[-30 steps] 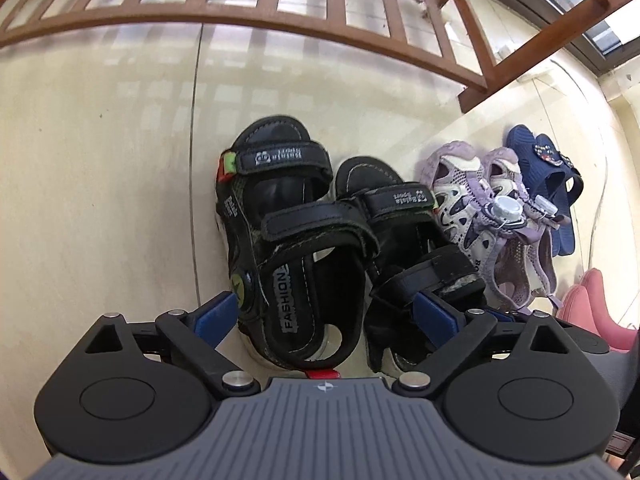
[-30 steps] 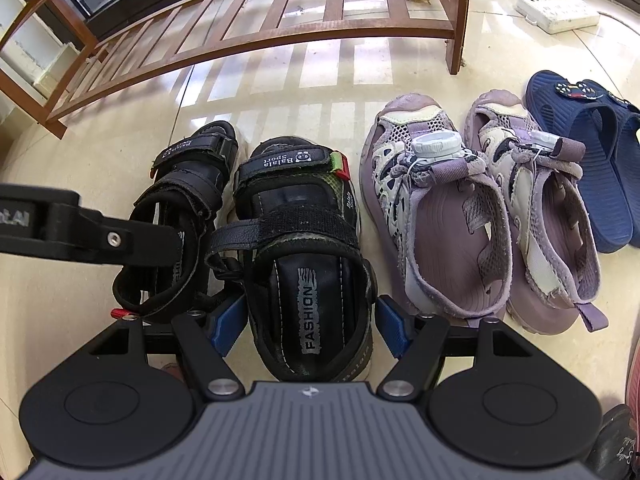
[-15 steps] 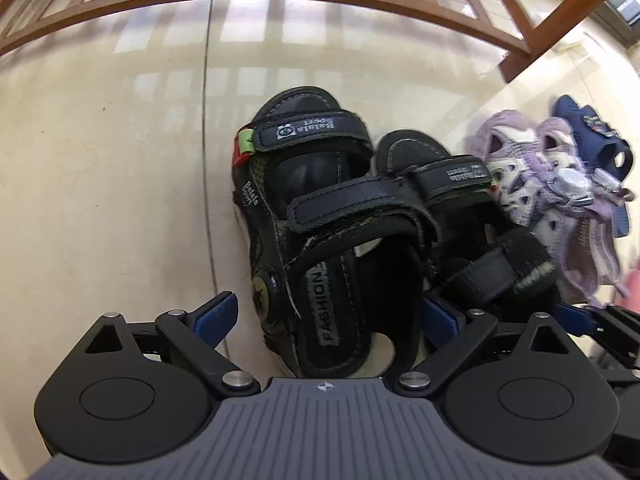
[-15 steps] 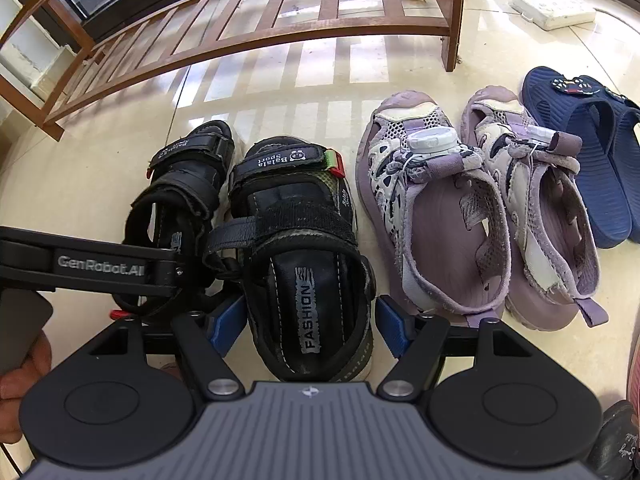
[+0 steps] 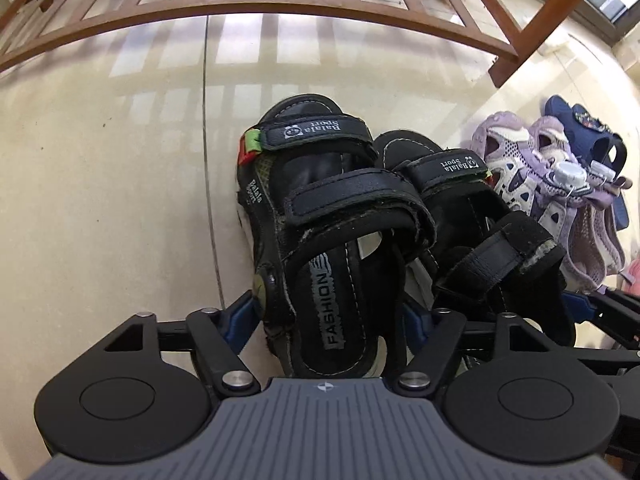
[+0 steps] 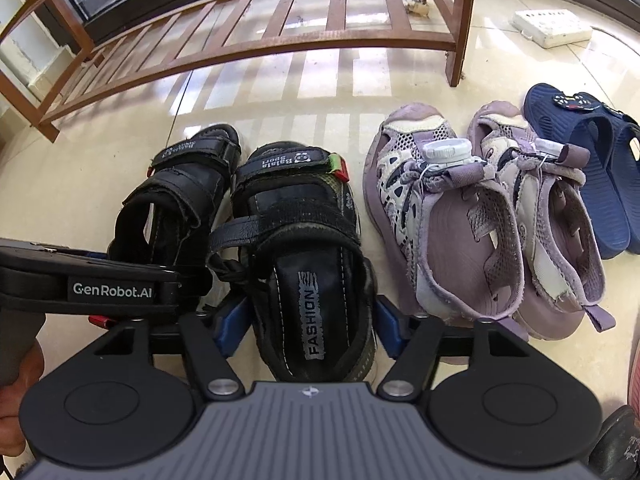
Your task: Organize scattered shoes
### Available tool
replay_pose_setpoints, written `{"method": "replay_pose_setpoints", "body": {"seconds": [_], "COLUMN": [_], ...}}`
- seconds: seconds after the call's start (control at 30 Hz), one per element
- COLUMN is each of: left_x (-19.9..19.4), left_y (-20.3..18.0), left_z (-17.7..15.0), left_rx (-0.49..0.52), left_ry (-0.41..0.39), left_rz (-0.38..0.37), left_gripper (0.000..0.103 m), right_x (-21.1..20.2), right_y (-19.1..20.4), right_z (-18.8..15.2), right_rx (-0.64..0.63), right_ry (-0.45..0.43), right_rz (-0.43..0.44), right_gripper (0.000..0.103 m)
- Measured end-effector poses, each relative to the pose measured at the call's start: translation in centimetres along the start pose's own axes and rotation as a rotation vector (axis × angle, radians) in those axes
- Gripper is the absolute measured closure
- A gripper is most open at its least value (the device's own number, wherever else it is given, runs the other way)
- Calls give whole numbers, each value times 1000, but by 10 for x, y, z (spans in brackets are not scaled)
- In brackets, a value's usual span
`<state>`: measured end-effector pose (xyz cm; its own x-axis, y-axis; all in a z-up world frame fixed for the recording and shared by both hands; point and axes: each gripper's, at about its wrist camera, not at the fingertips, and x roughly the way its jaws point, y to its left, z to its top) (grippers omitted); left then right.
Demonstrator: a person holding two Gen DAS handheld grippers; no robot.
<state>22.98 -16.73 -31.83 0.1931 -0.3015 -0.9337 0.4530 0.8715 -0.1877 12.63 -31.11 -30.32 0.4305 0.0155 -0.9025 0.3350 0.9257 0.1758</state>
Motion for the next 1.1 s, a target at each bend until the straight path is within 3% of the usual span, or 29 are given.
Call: {"method": "replay_pose_setpoints", "body": {"seconds": [0.63, 0.8, 1.0, 1.1], "left_x": [-75, -72, -45, -36], "left_y": [3, 6, 18, 20], "left_z": [3, 1, -7, -12], "left_rx": [28, 23, -6, -5], "left_ry": [-133, -123, -54, -28], "left_rz": [-25, -31, -56, -64], "left_gripper": [36, 35, 34, 34], "right_x": [-40, -28, -9, -3], "right_y": [7, 15, 16, 17], "right_z": [19, 15, 3, -2], "right_rx": [134, 136, 138, 132], "right_ry": [-81, -58, -1, 7], "right_rz": [63, 52, 41, 43], "right_gripper": [52, 50, 48, 42]}}
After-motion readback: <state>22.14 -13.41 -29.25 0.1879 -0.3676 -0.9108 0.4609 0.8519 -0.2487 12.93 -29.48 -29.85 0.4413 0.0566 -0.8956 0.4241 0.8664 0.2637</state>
